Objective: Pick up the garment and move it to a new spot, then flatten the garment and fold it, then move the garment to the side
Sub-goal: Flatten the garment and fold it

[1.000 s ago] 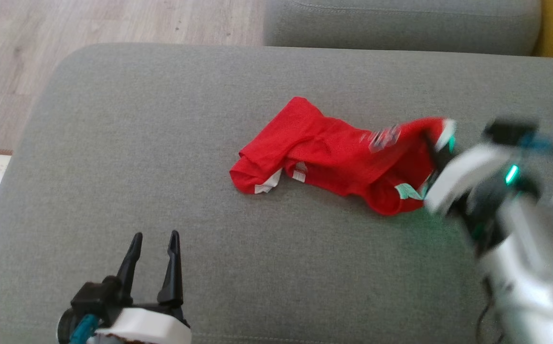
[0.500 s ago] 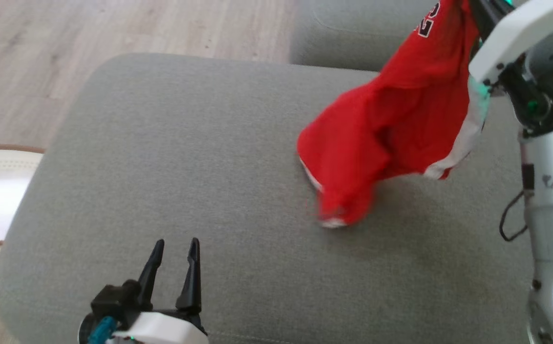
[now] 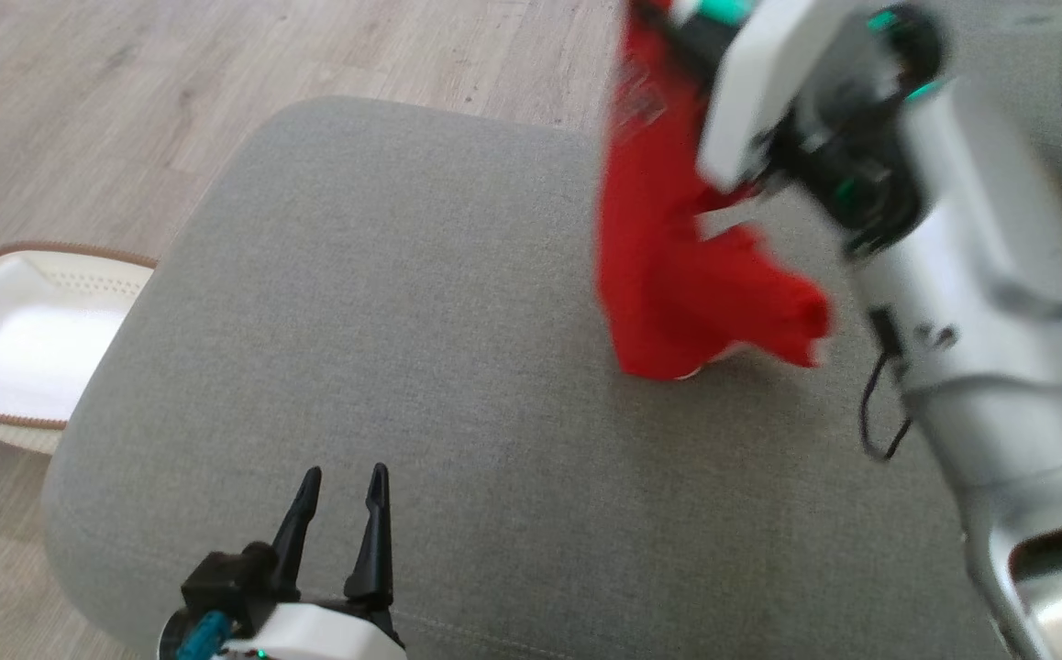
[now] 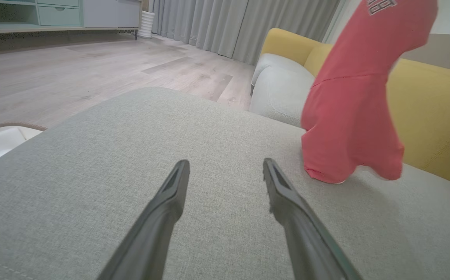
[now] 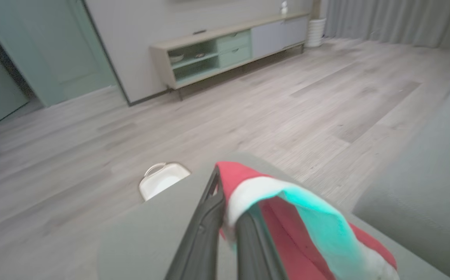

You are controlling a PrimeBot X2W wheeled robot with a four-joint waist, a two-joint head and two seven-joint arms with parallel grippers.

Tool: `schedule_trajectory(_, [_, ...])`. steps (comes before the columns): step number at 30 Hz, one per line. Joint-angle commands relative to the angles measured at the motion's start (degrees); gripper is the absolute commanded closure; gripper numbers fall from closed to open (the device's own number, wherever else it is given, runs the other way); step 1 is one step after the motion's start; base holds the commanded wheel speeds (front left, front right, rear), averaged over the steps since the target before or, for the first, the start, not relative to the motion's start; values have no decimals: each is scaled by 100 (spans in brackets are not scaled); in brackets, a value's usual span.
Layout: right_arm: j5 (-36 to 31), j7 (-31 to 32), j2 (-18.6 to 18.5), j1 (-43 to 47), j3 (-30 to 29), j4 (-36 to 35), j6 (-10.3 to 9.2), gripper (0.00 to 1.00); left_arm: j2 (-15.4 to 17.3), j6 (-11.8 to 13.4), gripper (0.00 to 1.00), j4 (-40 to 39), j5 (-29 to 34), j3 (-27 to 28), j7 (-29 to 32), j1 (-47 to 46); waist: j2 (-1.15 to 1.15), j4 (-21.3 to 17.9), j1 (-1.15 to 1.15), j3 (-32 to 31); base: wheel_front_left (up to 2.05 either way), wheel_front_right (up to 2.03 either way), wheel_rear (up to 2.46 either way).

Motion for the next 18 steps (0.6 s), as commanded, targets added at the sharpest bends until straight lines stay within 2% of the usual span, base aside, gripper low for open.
schedule_trajectory(1, [252,153,36,-26,231,-325,39,100,-30,29,0,-205,-38,111,-70,-151,0,-16,0,-1,0,0,0])
schedule_trajectory(8, [1443,988,-631,1026,1502,-1348,39,100,-30,100,0,-248,-66,168,-70,-157,0,-241,0,38,0,0,0])
schedule_trajectory(14, [2246,1608,-1570,2405,2217,-2442,39,100,-30,95,0,-296,-23,269,-70,-207,0,-488,0,122,0,0,0])
schedule_trajectory(18, [2456,1861,-2235,3162,2456,-2786,39,100,-30,65,0,-315,17,352,-70,-251,0,-662,0,218,0,0,0])
